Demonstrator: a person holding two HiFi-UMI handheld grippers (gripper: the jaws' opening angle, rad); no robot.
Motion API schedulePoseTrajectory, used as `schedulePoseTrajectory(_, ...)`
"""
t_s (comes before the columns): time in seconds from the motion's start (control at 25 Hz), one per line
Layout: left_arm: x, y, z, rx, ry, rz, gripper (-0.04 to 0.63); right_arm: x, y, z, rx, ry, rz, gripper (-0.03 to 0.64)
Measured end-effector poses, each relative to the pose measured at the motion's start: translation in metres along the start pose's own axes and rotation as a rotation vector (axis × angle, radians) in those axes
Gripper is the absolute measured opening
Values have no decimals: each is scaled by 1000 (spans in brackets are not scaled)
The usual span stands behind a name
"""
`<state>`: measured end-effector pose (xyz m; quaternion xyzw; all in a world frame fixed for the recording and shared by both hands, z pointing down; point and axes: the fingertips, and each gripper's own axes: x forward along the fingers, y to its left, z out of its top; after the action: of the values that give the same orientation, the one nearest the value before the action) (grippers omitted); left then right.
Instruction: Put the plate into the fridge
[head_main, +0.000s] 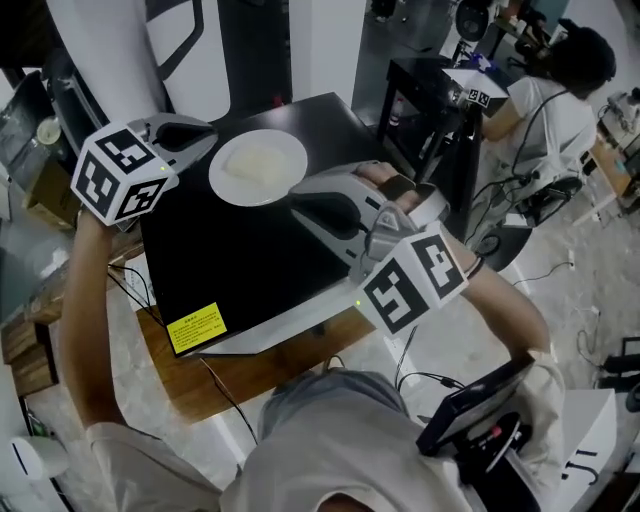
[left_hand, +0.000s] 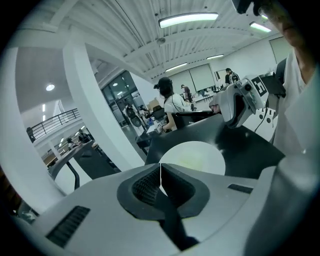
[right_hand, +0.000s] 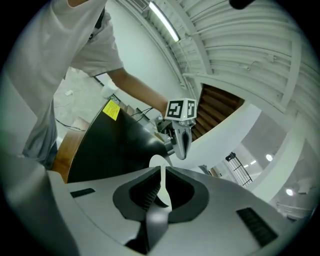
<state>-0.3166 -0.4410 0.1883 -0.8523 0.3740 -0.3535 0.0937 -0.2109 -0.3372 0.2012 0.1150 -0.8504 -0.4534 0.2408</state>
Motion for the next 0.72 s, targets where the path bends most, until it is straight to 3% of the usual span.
schedulePoseTrajectory(0.24, 42, 18, -14, 32, 99, -106, 20, 29, 8, -15, -22, 103, 80, 32)
schedulePoseTrajectory(0.32, 53, 21, -16, 32, 118, -139, 20, 36, 14, -18, -34, 138, 118, 140)
schedulePoseTrajectory(0.48, 65, 25, -28, 34, 160, -189, 20, 48, 20, -20, -60, 174, 153, 146)
schedulePoseTrajectory(0.72, 79, 40, -39, 22, 207, -217, 20, 62, 18, -29, -177, 264, 167, 144)
